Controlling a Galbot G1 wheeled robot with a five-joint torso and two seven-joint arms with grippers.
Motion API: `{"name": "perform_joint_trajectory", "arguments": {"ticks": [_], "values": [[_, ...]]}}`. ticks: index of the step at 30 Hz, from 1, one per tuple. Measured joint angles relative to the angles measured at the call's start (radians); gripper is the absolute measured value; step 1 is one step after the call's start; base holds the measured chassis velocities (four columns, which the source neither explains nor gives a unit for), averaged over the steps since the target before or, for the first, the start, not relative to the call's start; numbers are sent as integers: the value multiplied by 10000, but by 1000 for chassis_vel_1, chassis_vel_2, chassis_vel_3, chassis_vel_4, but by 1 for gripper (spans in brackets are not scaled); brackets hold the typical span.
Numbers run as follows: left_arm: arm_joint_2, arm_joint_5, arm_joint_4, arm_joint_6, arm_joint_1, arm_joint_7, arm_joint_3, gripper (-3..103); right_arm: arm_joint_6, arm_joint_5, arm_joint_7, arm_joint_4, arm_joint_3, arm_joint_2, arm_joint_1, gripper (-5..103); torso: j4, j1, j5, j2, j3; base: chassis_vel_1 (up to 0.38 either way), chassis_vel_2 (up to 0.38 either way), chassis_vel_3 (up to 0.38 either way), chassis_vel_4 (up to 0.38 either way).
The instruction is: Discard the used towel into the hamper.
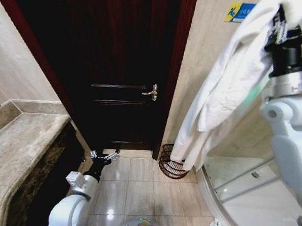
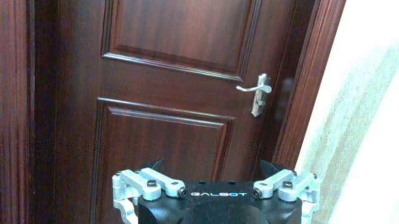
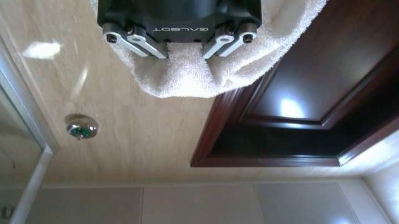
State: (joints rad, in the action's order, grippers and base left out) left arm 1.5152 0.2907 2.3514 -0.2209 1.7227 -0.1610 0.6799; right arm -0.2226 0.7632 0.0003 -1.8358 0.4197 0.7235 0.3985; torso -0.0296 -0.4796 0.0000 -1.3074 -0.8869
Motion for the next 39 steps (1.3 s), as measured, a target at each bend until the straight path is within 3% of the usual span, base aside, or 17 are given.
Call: {"name": "perform_joint_trajectory", "arguments": {"ticks": [23, 39], "values": [[-1, 0, 0, 0, 0, 0, 0, 100, -465, -386, -584, 957, 98, 959, 1008, 11, -1, 2, -3, 0, 2, 0, 0, 0, 0], [0, 0, 0, 0, -1, 0, 0, 100, -669, -597, -793, 229, 1759, 1455, 3749, 11, -1, 2, -2, 0, 2, 0, 0, 0, 0]]}}
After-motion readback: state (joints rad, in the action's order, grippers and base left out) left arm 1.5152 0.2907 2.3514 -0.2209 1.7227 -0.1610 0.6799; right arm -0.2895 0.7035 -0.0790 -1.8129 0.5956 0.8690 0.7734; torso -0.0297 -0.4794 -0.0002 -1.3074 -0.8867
